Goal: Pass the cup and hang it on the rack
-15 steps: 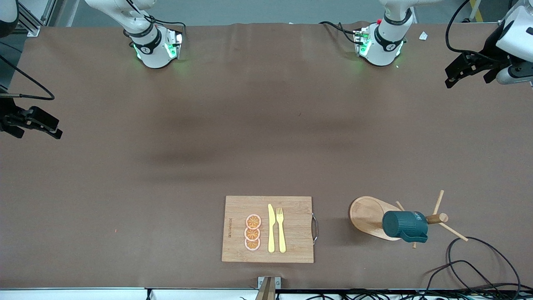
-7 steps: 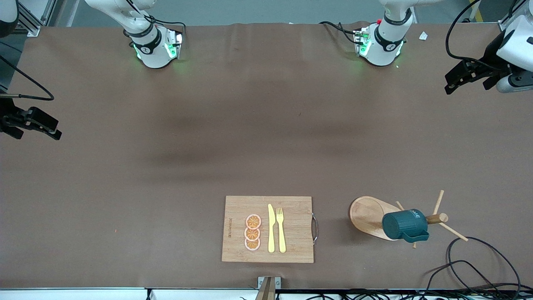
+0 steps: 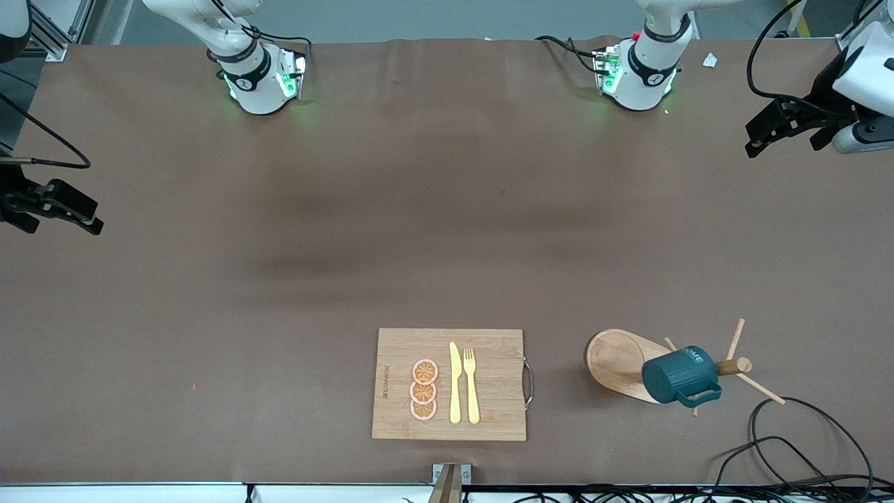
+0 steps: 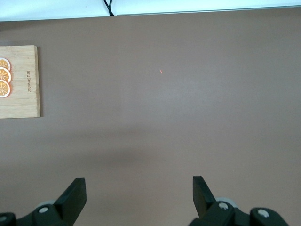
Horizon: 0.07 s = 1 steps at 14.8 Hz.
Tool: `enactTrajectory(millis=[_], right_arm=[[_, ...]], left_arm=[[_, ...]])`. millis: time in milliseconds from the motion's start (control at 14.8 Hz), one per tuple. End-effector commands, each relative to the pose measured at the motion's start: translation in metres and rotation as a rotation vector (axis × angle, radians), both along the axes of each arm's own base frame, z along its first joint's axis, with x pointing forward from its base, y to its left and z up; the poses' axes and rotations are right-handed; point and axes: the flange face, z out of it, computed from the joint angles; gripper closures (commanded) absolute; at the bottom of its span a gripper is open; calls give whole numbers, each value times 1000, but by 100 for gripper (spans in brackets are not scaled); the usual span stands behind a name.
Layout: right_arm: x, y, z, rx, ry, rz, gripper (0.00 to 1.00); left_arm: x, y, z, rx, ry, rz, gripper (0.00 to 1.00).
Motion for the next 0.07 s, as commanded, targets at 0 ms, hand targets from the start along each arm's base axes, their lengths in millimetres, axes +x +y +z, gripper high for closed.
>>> enactTrajectory(millis=[0], right_arm=[[-7,-2,4,4,-10,3,0]], left_arm=[[2,-3,4,-35,0,-33,0]])
